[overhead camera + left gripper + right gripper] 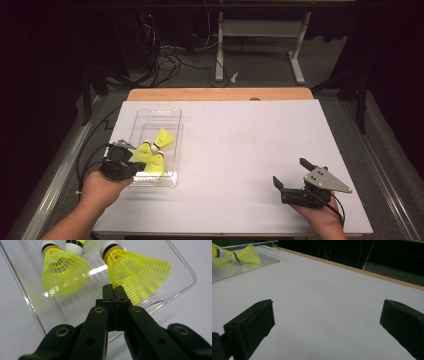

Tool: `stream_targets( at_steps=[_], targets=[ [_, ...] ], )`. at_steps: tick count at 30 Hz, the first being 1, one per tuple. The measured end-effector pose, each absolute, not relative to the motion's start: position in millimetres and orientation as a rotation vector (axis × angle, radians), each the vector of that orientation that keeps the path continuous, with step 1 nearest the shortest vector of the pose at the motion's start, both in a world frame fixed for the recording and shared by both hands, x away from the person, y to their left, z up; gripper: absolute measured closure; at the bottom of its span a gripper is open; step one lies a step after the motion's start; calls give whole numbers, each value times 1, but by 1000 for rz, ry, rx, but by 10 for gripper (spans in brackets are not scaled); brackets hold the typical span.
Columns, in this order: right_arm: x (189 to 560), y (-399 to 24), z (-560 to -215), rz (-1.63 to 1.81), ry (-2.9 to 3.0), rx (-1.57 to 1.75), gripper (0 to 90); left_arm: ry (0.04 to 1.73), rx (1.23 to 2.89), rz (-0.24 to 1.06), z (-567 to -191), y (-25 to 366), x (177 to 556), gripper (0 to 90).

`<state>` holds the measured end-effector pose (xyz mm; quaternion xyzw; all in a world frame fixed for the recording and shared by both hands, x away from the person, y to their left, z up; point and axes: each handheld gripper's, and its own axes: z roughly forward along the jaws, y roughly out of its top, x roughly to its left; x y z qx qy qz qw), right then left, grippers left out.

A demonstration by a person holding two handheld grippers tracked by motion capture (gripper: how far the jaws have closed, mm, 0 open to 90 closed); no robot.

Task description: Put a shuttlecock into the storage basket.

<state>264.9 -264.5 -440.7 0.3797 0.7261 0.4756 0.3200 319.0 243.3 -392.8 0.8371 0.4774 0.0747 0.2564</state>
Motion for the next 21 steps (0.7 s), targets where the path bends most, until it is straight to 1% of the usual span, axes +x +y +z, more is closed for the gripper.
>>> stream_targets(
  at_steps=[21],
  targets=[
    [265, -264, -441, 1249, 1911, 995, 0, 1308, 2326, 194, -405, 237, 321, 900]
  ],
)
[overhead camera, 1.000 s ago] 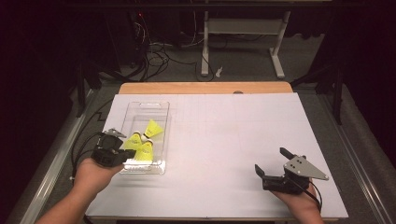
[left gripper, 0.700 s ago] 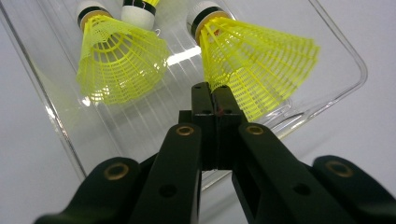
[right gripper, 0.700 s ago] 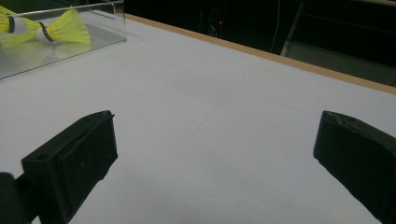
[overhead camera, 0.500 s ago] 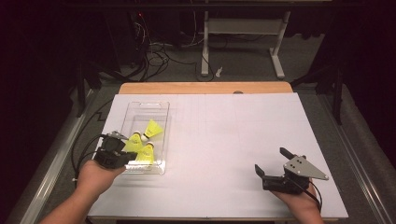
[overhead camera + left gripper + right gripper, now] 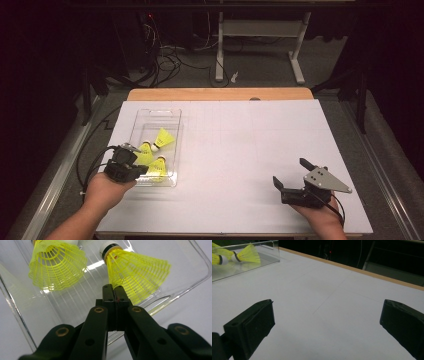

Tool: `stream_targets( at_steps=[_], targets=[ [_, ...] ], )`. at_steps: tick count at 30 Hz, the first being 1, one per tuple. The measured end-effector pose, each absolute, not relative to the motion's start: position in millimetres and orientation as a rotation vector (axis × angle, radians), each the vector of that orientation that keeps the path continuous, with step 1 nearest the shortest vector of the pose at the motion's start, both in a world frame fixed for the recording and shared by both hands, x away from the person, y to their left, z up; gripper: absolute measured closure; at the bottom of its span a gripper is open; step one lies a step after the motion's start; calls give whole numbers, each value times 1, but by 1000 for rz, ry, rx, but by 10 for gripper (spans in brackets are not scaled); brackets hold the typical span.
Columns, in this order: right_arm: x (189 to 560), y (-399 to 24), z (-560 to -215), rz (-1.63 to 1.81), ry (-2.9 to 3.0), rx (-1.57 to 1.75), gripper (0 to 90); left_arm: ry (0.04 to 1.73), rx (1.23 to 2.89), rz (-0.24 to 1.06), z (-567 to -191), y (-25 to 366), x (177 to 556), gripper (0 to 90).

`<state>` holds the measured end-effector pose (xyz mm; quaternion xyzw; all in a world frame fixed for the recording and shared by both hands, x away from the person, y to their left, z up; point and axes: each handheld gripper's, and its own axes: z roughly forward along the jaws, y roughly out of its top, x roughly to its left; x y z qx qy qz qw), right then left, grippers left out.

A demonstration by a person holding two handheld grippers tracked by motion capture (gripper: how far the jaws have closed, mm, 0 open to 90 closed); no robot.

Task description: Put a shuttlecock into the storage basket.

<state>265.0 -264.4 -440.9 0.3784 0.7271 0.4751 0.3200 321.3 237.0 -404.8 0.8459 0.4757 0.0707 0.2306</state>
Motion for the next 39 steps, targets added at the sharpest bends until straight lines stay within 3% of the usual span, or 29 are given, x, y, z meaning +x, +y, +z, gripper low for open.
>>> stream_targets(
  at_steps=[24, 32, 39],
  targets=[
    [264, -265, -440, 1247, 1908, 992, 1, 1314, 2340, 209, -405, 235, 322, 893],
    [264, -265, -440, 1245, 1907, 993, 1, 1314, 2326, 180, -401, 236, 324, 665],
    [264, -265, -440, 1244, 1908, 993, 1, 1320, 2319, 164, -397, 237, 324, 587]
  ],
)
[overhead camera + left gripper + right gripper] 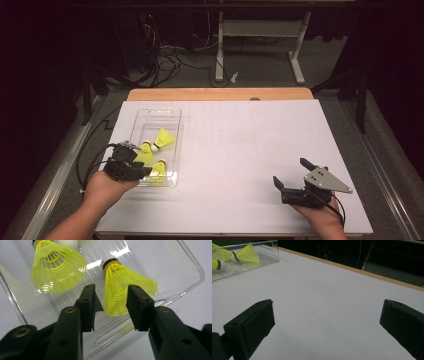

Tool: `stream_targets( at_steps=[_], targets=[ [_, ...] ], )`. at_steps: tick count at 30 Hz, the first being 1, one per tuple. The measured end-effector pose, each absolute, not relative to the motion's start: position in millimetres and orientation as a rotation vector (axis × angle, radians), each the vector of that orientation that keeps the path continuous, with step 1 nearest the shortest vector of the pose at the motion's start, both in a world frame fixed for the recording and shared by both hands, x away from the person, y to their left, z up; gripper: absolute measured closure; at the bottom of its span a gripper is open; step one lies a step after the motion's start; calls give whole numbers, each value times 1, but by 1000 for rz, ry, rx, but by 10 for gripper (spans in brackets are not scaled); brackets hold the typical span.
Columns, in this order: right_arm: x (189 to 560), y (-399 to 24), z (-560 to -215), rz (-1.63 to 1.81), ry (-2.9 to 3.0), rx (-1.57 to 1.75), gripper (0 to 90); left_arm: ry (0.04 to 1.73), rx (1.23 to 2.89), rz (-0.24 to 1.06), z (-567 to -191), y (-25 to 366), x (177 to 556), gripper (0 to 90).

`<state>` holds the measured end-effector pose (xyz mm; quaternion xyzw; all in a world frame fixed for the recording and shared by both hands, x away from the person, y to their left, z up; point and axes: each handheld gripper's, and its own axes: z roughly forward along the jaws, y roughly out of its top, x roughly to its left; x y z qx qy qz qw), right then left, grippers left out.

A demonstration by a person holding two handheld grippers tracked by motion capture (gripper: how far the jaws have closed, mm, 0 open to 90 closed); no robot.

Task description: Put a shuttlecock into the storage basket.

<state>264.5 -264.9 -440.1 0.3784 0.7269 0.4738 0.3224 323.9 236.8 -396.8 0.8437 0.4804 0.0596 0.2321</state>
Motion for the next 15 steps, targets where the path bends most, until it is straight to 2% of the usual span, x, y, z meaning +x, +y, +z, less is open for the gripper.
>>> stream_targets(
  at_steps=[15],
  targets=[
    [265, -264, -441, 1242, 1910, 996, 1, 1351, 2308, 165, -391, 243, 322, 533]
  ],
)
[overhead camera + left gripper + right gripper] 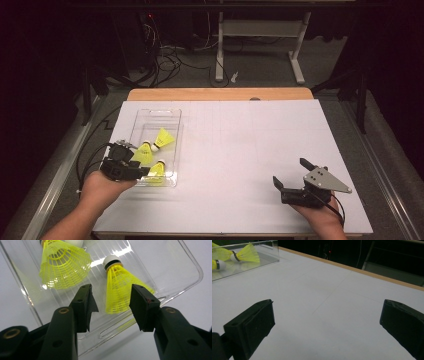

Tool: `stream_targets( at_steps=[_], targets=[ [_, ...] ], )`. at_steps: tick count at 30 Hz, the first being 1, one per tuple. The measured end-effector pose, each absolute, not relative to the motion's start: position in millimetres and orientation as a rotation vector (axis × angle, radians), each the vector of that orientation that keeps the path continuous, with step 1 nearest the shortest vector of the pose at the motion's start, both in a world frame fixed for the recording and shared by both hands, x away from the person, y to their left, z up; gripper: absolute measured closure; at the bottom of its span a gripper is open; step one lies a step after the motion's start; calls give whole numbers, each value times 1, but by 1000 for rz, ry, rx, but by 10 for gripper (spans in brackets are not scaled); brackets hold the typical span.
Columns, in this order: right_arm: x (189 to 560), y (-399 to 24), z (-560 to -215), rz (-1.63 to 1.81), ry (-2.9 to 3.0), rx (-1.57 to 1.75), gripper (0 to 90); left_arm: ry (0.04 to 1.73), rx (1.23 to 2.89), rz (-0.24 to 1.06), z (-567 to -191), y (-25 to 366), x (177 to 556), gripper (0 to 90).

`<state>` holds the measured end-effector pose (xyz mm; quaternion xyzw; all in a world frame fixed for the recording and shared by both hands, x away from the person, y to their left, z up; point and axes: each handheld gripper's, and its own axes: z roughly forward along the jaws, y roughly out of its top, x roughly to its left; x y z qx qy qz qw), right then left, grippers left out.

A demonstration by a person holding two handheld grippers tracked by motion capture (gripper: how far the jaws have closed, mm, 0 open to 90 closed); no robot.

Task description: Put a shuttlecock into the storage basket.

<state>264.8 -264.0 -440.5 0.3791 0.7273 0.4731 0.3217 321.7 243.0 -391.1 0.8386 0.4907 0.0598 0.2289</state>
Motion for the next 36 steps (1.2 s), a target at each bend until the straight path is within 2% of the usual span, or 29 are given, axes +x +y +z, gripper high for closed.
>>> stream_targets(
  at_steps=[13, 20, 25, 36],
  targets=[
    [265, -263, -440, 1239, 1911, 993, 1, 1355, 2307, 168, -383, 245, 320, 492],
    [265, -263, -440, 1238, 1912, 990, 1, 1355, 2308, 187, -379, 243, 320, 428],
    [264, -263, -440, 1238, 1911, 988, 1, 1336, 2292, 193, -373, 241, 319, 417],
    [263, -263, -440, 1232, 1909, 989, 1, 1258, 2266, 185, -362, 216, 318, 328]
  ],
)
